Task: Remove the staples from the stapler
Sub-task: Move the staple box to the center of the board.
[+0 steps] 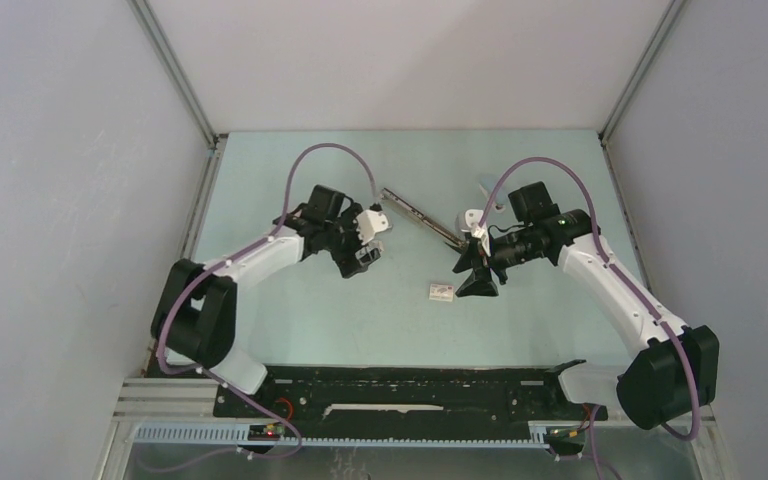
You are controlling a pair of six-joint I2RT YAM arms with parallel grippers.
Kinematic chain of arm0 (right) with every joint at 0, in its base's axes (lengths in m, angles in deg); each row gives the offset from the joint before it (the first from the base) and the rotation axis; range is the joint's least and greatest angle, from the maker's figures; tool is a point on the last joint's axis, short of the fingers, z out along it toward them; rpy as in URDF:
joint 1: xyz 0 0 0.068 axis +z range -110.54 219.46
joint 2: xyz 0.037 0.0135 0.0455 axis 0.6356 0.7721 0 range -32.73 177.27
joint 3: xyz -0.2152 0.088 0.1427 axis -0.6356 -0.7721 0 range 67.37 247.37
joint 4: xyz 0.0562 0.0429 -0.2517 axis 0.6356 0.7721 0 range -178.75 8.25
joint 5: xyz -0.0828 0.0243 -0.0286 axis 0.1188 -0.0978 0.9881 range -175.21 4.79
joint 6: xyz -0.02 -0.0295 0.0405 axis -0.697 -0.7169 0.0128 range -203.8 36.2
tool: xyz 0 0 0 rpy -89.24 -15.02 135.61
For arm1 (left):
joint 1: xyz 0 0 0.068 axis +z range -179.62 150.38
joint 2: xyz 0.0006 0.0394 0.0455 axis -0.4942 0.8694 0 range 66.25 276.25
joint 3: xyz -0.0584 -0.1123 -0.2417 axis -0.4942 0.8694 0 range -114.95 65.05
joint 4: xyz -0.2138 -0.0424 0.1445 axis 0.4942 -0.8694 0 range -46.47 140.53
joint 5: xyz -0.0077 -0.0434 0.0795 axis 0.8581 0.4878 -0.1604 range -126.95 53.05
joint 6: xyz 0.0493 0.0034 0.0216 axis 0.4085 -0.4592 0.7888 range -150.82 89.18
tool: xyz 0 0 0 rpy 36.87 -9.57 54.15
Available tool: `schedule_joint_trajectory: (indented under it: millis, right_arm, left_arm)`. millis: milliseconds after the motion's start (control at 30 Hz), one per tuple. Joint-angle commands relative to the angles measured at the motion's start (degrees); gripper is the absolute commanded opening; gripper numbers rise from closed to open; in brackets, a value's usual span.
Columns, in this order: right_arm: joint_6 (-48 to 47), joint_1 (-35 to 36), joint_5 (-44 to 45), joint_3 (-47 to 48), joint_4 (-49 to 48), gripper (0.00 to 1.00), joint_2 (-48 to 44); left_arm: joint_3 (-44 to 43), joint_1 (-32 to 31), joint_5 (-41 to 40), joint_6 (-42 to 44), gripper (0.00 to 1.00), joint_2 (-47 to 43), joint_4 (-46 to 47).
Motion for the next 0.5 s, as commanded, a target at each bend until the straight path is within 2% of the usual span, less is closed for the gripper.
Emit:
schedule_joint_trajectory:
  millis: [0,200,467]
  right_arm:
    - [-1.6,-0.3,-1.8,0.0,0.8,0.63,-0.1]
    - [-1.9,-0.6,-2.0,0.0,1.0,0.63,-0.5]
    - [-2.2,-0.9,-2.1,0.0,1.1,0.63,-0.1]
  left_arm:
    - [-5.9,-1.9,-5.3,6.0,0.91,4.1,-3.1]
    - [-11.4,-1.9,-4.3,8.8,0.91,10.1,-8.0]
    - [-10.5,-1.9,-6.8,11.1,0.91,10.0,-6.7]
